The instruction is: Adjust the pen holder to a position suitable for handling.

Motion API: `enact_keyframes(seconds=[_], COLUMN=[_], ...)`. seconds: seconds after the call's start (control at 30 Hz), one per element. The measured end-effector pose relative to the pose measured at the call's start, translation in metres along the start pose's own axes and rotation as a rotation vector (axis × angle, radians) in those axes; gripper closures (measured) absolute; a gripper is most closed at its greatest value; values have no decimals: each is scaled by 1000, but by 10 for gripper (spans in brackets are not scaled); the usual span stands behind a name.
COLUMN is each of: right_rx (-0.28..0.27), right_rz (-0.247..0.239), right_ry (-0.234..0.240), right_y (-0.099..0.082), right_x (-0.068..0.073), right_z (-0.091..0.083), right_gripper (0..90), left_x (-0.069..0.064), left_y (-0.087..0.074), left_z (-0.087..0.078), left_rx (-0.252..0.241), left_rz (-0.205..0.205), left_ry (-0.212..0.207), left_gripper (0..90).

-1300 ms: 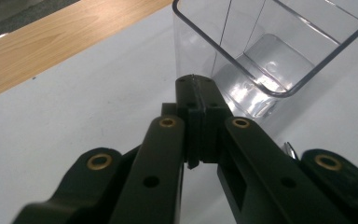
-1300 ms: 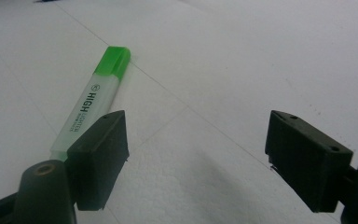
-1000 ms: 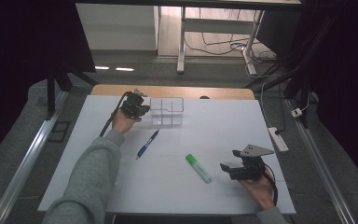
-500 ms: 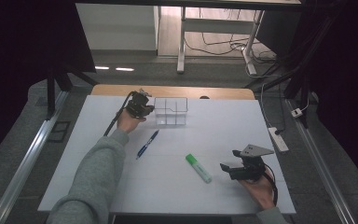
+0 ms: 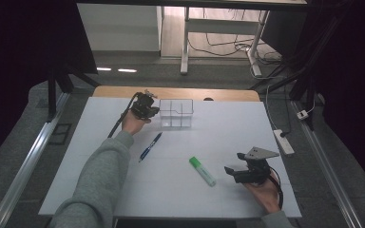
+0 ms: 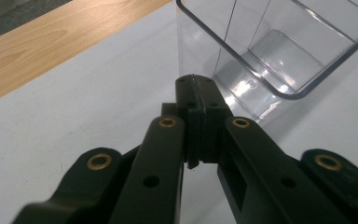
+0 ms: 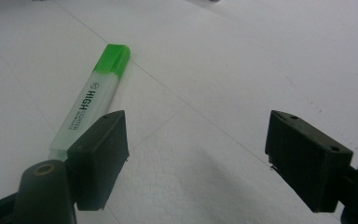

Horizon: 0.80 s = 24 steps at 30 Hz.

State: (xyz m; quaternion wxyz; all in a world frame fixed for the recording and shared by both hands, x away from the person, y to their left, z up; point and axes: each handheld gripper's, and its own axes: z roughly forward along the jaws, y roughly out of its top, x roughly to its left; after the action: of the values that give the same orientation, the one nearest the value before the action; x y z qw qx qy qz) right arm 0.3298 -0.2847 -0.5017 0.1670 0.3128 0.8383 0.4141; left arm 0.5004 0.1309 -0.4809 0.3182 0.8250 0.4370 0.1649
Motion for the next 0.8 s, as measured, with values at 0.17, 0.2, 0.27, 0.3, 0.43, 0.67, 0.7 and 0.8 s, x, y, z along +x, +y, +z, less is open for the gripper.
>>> enact_keyframes(seconds=[0.17,0.2,0.27,0.3,0.43,0.67,0.7,0.8], right_rx=[-1,-2,-3,-4,-2,-4,-4,-5], right_rz=[-1,0,1,1,1,-1,-2,0], right_ry=[-1,-1,-3,-3,-3,-8,-8,-7], right_y=[0,0,0,0,0,1,1,1], right_x=[0,0,0,0,0,2,2,2], right_z=[-1,-1,-1,-1,-1,0,0,0], right_gripper=[207,207,207,207,206,207,207,207], left_x=[1,1,1,1,2,4,4,3], left_y=[-1,-1,-2,-2,-6,-14,-15,-19], left_z=[-3,-4,-9,-12,-24,-42,-44,-50], left_rx=[-3,-8,-10,-10,-24,-60,-63,-70], left_rz=[11,13,21,24,21,5,3,-2], left_ry=[-13,-15,-26,-23,-20,-47,-56,-76], left_gripper=[885,885,885,886,884,789,764,668])
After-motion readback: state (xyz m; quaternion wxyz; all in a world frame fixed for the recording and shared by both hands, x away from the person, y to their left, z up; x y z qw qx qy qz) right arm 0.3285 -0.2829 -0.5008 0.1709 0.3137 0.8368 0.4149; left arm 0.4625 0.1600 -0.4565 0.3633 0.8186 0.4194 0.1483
